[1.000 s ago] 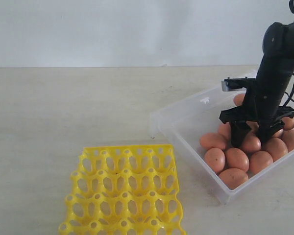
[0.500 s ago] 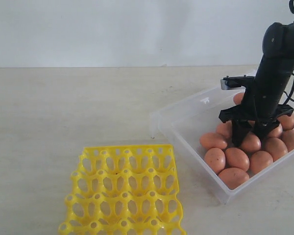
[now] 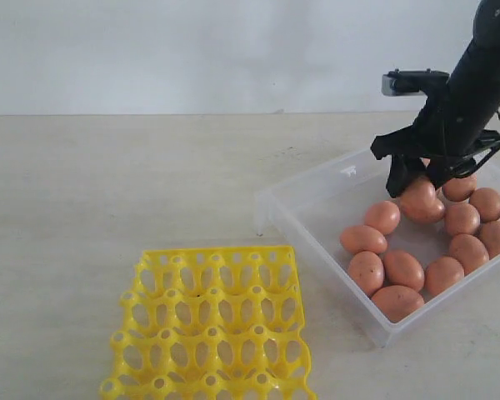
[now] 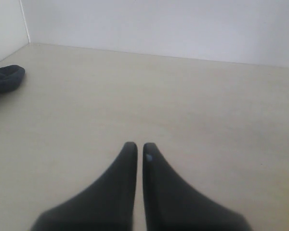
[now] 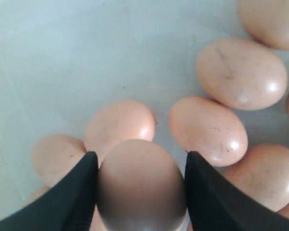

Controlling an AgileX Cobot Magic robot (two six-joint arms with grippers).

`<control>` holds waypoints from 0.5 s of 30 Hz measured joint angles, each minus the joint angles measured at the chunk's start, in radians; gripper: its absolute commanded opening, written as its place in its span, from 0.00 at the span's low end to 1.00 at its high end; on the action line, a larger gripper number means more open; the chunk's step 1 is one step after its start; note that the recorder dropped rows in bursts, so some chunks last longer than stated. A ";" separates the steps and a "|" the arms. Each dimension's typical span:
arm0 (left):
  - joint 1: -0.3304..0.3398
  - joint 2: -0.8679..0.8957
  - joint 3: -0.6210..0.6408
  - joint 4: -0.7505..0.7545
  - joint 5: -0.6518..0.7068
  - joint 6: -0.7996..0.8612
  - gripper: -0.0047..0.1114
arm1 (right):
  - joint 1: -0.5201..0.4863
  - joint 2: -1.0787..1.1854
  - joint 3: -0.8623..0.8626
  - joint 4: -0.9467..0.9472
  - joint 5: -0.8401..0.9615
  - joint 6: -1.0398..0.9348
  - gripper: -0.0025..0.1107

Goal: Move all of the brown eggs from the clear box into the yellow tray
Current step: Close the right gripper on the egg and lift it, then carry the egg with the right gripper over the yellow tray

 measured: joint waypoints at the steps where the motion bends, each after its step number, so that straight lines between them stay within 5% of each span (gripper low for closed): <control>1: 0.000 0.000 0.000 0.000 0.000 0.000 0.08 | 0.000 -0.013 0.000 0.010 -0.007 0.000 0.02; 5: 0.000 0.000 0.000 0.000 0.000 0.000 0.08 | 0.000 -0.108 0.000 0.213 -0.106 -0.145 0.02; 8: 0.000 0.000 0.000 0.000 0.000 0.000 0.08 | 0.000 -0.193 0.000 0.615 -0.160 -0.505 0.02; 15: 0.000 0.000 0.000 0.000 0.000 0.000 0.08 | 0.000 -0.229 0.000 1.138 -0.033 -0.932 0.02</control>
